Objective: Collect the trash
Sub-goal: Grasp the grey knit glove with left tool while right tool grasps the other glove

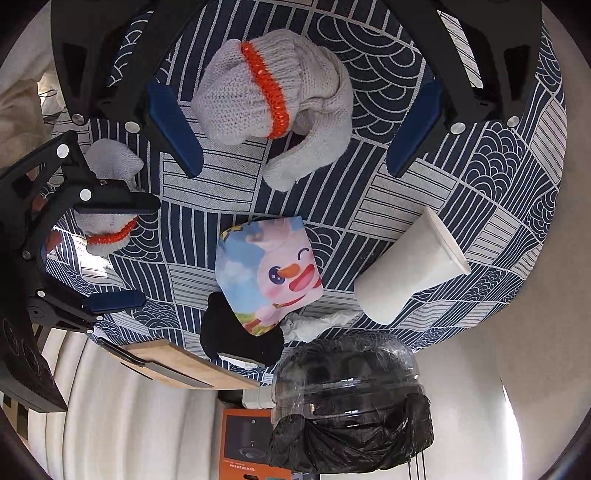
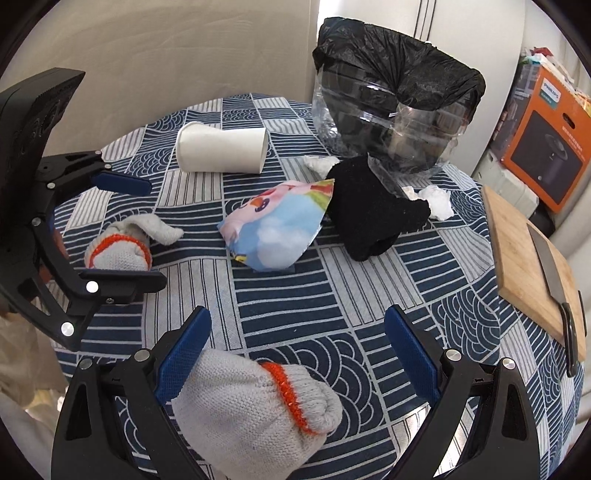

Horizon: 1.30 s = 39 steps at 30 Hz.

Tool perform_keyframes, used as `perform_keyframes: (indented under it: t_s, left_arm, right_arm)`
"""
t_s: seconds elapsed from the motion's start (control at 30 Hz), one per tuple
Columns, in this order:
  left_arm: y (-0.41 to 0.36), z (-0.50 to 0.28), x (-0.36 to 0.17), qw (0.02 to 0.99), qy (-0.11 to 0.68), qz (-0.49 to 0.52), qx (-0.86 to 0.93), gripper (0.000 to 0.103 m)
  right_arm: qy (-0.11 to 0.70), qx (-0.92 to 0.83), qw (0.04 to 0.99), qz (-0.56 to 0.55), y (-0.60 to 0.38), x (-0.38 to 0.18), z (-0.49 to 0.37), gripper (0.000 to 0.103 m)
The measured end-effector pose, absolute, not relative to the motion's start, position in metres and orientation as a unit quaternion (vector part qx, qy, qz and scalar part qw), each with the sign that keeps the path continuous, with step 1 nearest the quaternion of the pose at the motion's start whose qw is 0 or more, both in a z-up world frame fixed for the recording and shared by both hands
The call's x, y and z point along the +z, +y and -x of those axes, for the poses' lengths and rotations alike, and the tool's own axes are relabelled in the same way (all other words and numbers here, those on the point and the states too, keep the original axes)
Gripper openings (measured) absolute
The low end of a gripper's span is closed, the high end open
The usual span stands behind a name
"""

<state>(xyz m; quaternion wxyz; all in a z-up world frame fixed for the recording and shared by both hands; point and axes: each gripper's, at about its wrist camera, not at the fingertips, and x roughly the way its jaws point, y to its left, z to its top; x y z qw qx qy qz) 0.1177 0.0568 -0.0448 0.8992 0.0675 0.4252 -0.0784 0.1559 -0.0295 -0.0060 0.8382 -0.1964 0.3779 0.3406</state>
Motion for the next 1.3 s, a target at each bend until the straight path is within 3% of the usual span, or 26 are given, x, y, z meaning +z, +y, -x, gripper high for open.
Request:
perform_keyframes:
  t_s: [1.1,1.3]
  left_arm:
    - [0.057,-0.119,-0.068,0.894,0.442,-0.042,-0.053,0.098]
    - [0.052,-0.112,-0.066,0.898,0.433,-0.045,-0.065,0.085]
  right_arm:
    - [0.422,0.304,0.845,0.121,-0.046,-0.038,-0.16,0.096]
    - [0.42,0.292,0.854,0.101,-0.054,-0.037,-0.155,0.094]
